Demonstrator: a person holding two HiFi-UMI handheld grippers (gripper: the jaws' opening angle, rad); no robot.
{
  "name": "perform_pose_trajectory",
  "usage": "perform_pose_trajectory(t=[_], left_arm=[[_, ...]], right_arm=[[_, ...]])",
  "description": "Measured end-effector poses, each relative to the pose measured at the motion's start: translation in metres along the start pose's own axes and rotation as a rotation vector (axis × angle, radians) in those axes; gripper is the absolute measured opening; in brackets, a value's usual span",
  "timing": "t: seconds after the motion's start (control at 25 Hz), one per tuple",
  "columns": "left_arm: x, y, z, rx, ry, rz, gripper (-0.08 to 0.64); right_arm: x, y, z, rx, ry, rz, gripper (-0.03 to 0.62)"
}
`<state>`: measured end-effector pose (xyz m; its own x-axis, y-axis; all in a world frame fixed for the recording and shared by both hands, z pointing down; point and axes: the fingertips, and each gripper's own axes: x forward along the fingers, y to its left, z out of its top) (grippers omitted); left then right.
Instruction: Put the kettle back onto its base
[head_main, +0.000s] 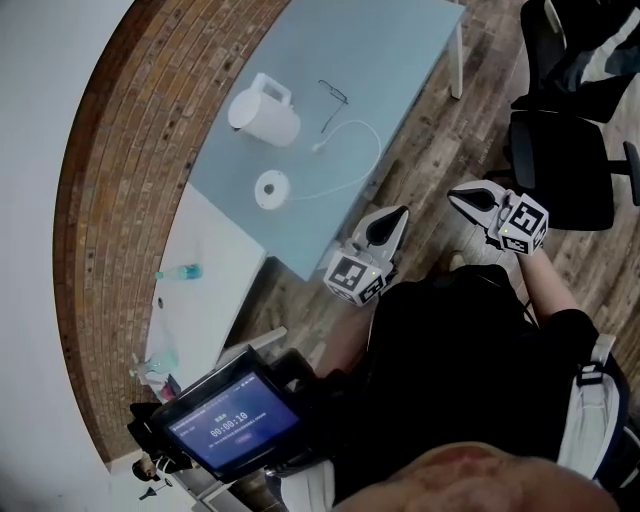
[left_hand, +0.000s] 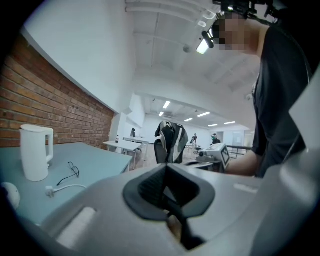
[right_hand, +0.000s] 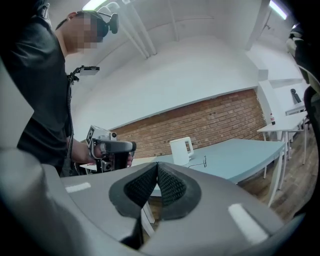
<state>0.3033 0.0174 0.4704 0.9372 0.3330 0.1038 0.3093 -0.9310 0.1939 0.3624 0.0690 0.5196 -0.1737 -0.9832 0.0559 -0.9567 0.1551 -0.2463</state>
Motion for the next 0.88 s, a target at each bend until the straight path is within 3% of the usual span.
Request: perform_pose_trajectory(t=[0.44, 0.6, 0.72, 0.88], left_arm=[[-0.024, 0.053, -0.022, -0.105, -0.005, 0.146, 0.003], [-0.030, 0.093, -0.020, -0.115, -0.033, 0.167, 0.003], [-0.032, 0.129, -0.005, -0.082, -0.069, 0.178, 0.003], [-0.050, 0.171, 0.016, -0.099, -0.131, 0.190, 0.003]], right_arm=[[0.080, 0.000, -0.002, 0.002, 0.070, 0.203, 0.006], [0.120, -0.010, 0.001, -0.009, 0.090, 0.231, 0.006], [0.153, -0.020, 0.002, -0.092, 0.143, 0.259, 0.006], [0.202, -0.020, 0.009, -0.163, 0.168, 0.305, 0.006]])
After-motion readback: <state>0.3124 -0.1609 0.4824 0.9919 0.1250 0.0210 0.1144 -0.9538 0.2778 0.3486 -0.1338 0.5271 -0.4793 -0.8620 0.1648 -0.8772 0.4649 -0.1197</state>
